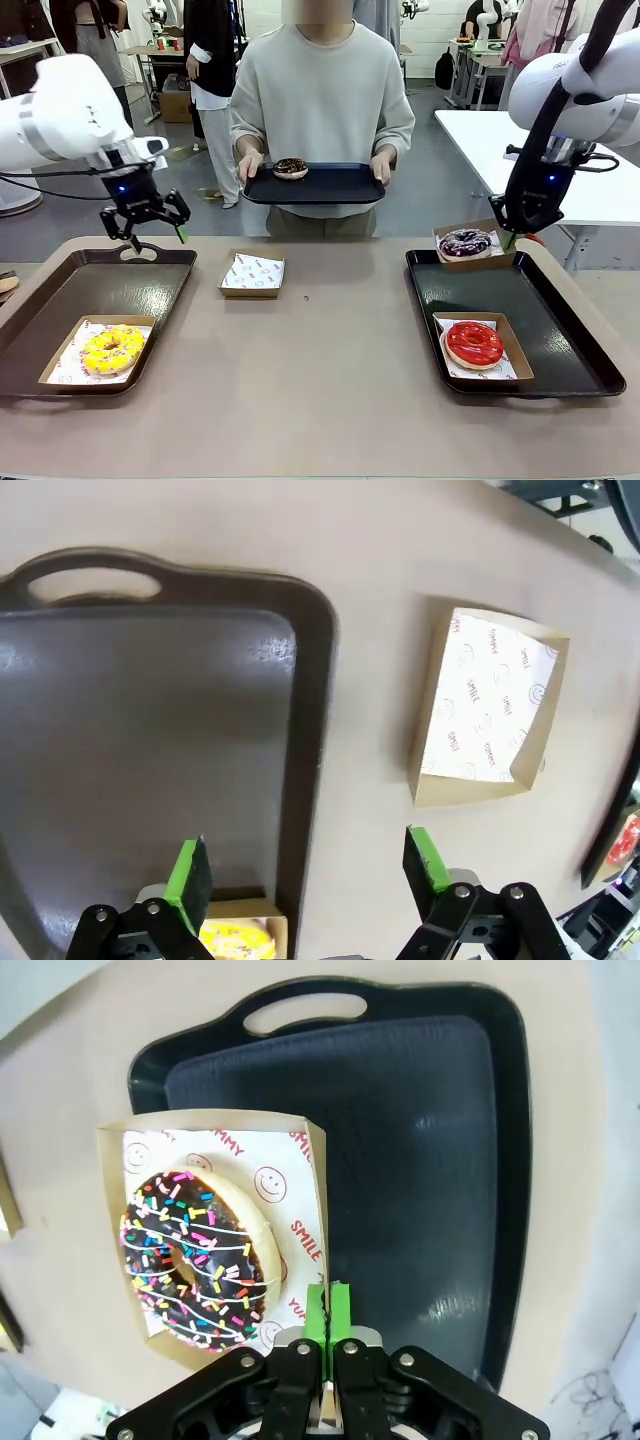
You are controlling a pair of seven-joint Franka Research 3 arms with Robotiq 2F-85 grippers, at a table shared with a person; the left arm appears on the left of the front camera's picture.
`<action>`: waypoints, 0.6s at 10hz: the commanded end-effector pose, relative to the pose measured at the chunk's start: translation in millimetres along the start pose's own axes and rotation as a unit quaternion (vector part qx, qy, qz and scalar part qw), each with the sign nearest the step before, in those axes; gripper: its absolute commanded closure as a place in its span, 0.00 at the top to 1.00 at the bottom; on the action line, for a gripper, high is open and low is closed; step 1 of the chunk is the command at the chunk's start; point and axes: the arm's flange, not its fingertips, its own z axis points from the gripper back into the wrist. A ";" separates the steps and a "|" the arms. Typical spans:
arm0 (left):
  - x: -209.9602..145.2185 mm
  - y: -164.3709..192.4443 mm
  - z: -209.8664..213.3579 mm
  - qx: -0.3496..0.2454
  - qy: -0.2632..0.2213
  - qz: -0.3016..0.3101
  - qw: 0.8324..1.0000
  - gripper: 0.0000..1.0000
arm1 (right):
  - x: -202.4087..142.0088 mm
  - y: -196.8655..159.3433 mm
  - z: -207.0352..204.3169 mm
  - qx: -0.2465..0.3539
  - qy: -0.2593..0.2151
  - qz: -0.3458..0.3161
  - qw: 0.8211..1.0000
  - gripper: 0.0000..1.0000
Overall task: Individually package the donuts and arrange them on the tray.
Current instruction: Place the picked Paper togo box on the Handle tray while simultaneously picking up another Paper togo box from the table with the other hand.
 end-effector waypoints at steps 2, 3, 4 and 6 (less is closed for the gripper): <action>-10.3 -51.6 -10.8 0.038 -0.014 -0.047 0.998 1.00 | -4.1 1.4 10.0 0.000 -0.005 0.002 1.000 0.01; -13.0 -68.4 -21.0 0.049 -0.017 -0.061 0.997 1.00 | -4.1 1.4 10.0 0.000 -0.005 0.002 1.000 0.01; -13.2 -82.3 -31.1 0.060 -0.022 -0.070 0.995 1.00 | -4.1 1.4 10.0 0.000 -0.005 0.002 1.000 0.01; -10.1 -105.0 -47.6 0.067 -0.025 -0.096 0.993 1.00 | -4.1 1.4 10.0 0.000 -0.005 0.002 1.000 0.01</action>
